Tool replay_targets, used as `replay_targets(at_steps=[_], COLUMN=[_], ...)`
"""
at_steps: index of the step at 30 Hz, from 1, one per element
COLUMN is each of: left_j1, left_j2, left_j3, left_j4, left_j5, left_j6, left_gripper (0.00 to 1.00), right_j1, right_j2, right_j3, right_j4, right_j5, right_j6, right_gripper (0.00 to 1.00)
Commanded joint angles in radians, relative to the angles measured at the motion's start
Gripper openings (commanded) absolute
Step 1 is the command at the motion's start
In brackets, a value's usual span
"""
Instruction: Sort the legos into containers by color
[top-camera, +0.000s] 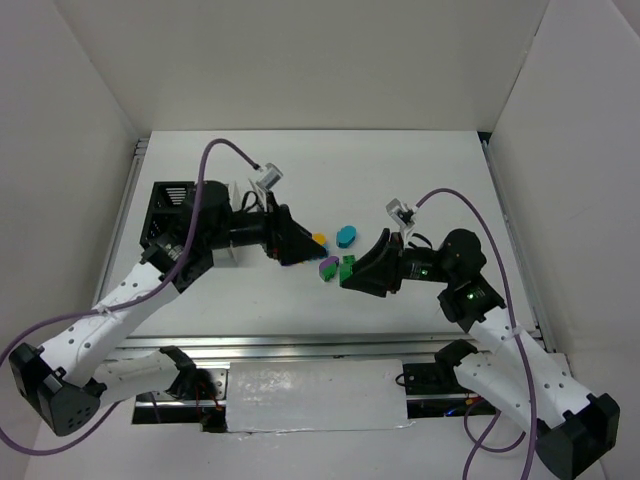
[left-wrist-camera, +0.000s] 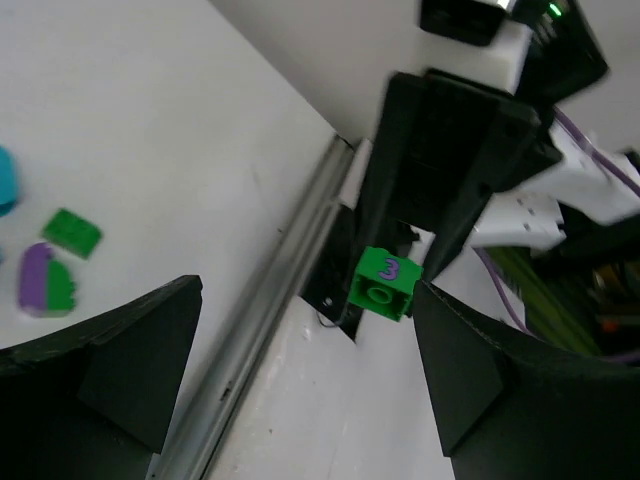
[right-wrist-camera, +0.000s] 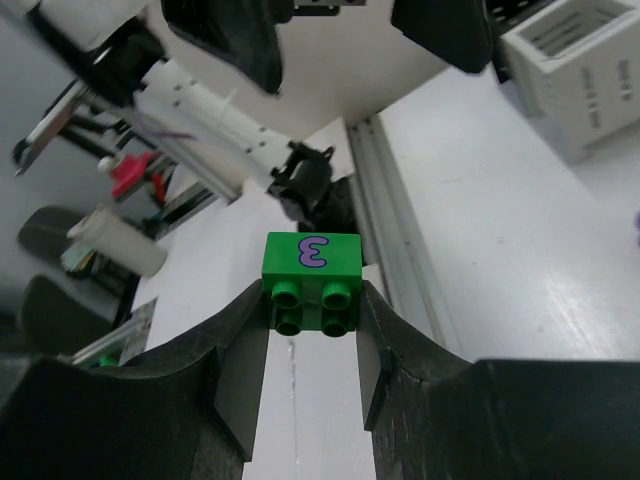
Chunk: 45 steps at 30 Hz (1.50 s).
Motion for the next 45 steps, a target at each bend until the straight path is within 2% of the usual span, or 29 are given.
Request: replay_targets(at_steps=[1, 3, 8, 18, 23, 26, 29, 30, 32, 33, 35, 36, 37, 38, 39, 40, 41, 42, 43, 45], left_j1=[-0.113, -0.163, -0.203, -0.269, -0.292, -0.295, -0.298, -0.296, -0.296, -0.296, -0.296, -0.296, -0.296, -0.296, -0.296, -0.296, -0.296, -0.296, -0.296, -0.296], left_j2=[-0.035, -0.042, -0.036, 0.049, 0.075, 0.075, 0.075, 0.073, 0.073, 0.073, 0.078, 0.081, 0.087, 0.090, 0.093, 0.098, 0.098, 0.098, 0.092, 0.077], left_j3=[-0.004, -0.024, -0.059, -0.015, 0.001, -0.004, -0.001, 0.002, 0.005, 0.010, 0.014, 0.020, 0.024, 0.025, 0.028, 0.030, 0.031, 0.037, 0.039, 0.048], left_j4=[0.175, 0.193, 0.265, 0.248, 0.233, 0.233, 0.228, 0.228, 0.228, 0.227, 0.224, 0.224, 0.222, 0.222, 0.227, 0.227, 0.222, 0.215, 0.196, 0.179], left_j5=[0.085, 0.079, 0.093, 0.062, 0.057, 0.057, 0.054, 0.054, 0.056, 0.056, 0.062, 0.067, 0.070, 0.077, 0.082, 0.083, 0.079, 0.055, 0.041, -0.005], left_j6=[0.049, 0.077, 0.065, 0.077, 0.080, 0.080, 0.080, 0.080, 0.080, 0.080, 0.080, 0.079, 0.077, 0.077, 0.074, 0.074, 0.073, 0.076, 0.079, 0.094], left_gripper=[0.99, 0.98, 0.94, 0.91, 0.85, 0.78, 0.62, 0.53, 0.45, 0.35, 0.25, 0.09, 0.01, 0.00, 0.00, 0.00, 0.00, 0.00, 0.00, 0.00], right_j1=[0.007, 0.007, 0.007, 0.013, 0.013, 0.013, 0.013, 0.013, 0.013, 0.013, 0.014, 0.013, 0.013, 0.013, 0.014, 0.014, 0.013, 0.013, 0.013, 0.016], right_j2=[-0.007, -0.005, -0.014, -0.011, -0.020, -0.025, -0.025, -0.024, -0.020, -0.019, -0.019, -0.019, -0.020, -0.025, -0.027, -0.030, -0.034, -0.037, -0.042, -0.051], right_j3=[-0.037, -0.041, -0.034, -0.018, 0.004, 0.016, 0.019, 0.018, 0.015, 0.015, 0.013, 0.013, 0.012, 0.008, 0.007, 0.007, 0.002, 0.002, 0.004, 0.007], right_j4=[0.252, 0.278, 0.246, 0.243, 0.182, 0.144, 0.122, 0.122, 0.123, 0.125, 0.127, 0.130, 0.134, 0.137, 0.137, 0.137, 0.137, 0.122, 0.107, 0.044], right_j5=[-0.198, -0.226, -0.232, -0.220, -0.192, -0.175, -0.163, -0.163, -0.166, -0.166, -0.171, -0.171, -0.172, -0.172, -0.172, -0.172, -0.171, -0.160, -0.152, -0.116], right_j6=[0.094, 0.112, 0.114, 0.120, 0.071, 0.043, 0.029, 0.029, 0.028, 0.028, 0.029, 0.029, 0.032, 0.034, 0.033, 0.031, 0.029, 0.026, 0.007, -0.036], right_gripper=[0.00, 0.00, 0.00, 0.00, 0.00, 0.00, 0.00, 0.00, 0.00, 0.00, 0.00, 0.00, 0.00, 0.01, 0.07, 0.18, 0.60, 0.85, 0.99, 1.00])
